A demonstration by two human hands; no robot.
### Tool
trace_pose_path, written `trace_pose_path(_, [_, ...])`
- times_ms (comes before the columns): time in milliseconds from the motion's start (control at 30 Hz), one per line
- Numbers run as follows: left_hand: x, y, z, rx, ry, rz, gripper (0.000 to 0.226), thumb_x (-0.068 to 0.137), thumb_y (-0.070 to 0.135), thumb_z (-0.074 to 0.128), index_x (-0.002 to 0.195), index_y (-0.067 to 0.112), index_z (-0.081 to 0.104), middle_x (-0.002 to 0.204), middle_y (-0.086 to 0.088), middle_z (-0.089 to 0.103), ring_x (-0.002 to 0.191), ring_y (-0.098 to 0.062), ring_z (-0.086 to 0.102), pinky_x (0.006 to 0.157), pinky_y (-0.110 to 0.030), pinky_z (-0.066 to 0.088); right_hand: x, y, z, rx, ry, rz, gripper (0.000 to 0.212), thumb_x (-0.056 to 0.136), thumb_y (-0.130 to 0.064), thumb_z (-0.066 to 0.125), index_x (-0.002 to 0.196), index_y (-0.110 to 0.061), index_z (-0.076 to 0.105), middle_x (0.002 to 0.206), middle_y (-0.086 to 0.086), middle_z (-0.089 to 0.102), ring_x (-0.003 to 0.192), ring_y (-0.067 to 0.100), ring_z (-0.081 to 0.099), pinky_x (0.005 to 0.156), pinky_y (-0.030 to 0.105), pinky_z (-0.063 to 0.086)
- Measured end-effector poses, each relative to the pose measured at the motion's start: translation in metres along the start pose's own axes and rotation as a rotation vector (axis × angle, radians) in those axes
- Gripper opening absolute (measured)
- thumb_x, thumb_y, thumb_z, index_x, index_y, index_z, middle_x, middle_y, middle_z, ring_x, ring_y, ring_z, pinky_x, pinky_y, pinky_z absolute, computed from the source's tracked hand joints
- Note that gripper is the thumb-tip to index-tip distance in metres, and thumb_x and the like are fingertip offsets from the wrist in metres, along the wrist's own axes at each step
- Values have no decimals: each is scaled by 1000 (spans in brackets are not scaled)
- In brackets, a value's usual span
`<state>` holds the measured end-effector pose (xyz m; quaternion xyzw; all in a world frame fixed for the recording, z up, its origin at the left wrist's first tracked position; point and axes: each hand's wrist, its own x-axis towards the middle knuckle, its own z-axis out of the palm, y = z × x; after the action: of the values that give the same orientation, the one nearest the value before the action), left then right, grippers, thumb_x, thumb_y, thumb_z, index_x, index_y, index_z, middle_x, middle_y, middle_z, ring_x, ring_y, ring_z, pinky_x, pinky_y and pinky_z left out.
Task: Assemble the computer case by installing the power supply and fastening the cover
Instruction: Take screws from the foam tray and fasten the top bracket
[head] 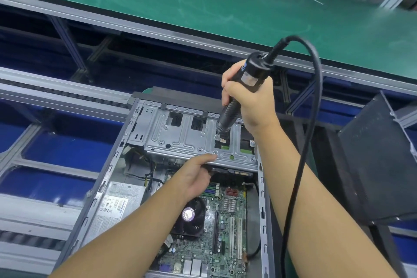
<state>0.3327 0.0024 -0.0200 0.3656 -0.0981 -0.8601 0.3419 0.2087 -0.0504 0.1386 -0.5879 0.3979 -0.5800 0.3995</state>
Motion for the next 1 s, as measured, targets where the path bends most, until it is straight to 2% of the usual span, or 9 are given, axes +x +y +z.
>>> trace_pose_path(100, [-3,-3,-3,34,-31,34,26,75,12,76,100,4,74,116,-15,71,103,-27,67,94,-36,47,2,-13,-8,55,-1,-87,19,76,-1,60,81,-19,65,71,9,61,54,27,52,62,32,49])
trace_pose_path(233, [-16,-12,-7,343,-84,-75,54,72,36,86,114,8,66,111,-7,74,99,-21,70,85,-31,46,-11,-28,-20,84,40,-83,19,74,-4,61,79,-22,65,74,8,62,55,27,51,61,34,48])
trace_pose_path(300, [-22,-16,-1,606,-80,-184,48,74,41,84,102,8,62,81,1,68,70,-14,59,64,-24,43,-23,-32,-28,107,84,-69,15,74,-5,62,79,-19,63,75,8,62,55,27,50,60,34,47])
trace_pose_path(400, [-31,-16,16,784,-155,-186,32,93,38,66,73,21,47,59,5,33,49,-11,27,42,-20,26,-42,-41,-46,104,122,-69,11,73,-6,62,81,-14,61,75,9,61,54,26,50,60,34,45])
trace_pose_path(600, [-53,-25,93,1087,-439,-115,44,92,44,55,56,24,40,48,5,31,41,-14,21,40,-20,23,-87,-63,-96,74,234,-114,16,72,-5,61,78,-19,64,74,12,61,53,27,49,60,43,43])
trace_pose_path(700, [-44,-56,135,1437,-399,30,37,89,42,54,59,23,46,51,5,39,41,-12,31,40,-17,26,-115,-72,-126,41,284,-121,14,74,-4,61,80,-17,63,73,9,61,51,27,50,59,35,44])
trace_pose_path(800, [-24,-98,160,1716,-414,-17,37,100,26,46,71,10,64,54,-12,50,40,-8,41,39,-15,31,-146,-76,-156,-2,336,-119,19,75,-4,61,80,-23,65,71,10,60,50,27,49,59,36,44])
trace_pose_path(933, [4,-149,171,2118,-501,-93,31,98,18,44,83,8,69,98,-17,71,87,-32,63,53,-14,40,-192,-72,-190,-47,355,-116,24,78,-2,61,82,-25,66,69,24,52,51,28,49,58,37,45])
trace_pose_path(1000, [17,-177,171,2277,-555,-136,26,95,16,48,88,0,67,105,-21,70,88,-33,60,69,-23,49,-217,-67,-204,-57,381,-100,26,78,-1,60,82,-27,66,69,26,52,52,32,48,57,36,44])
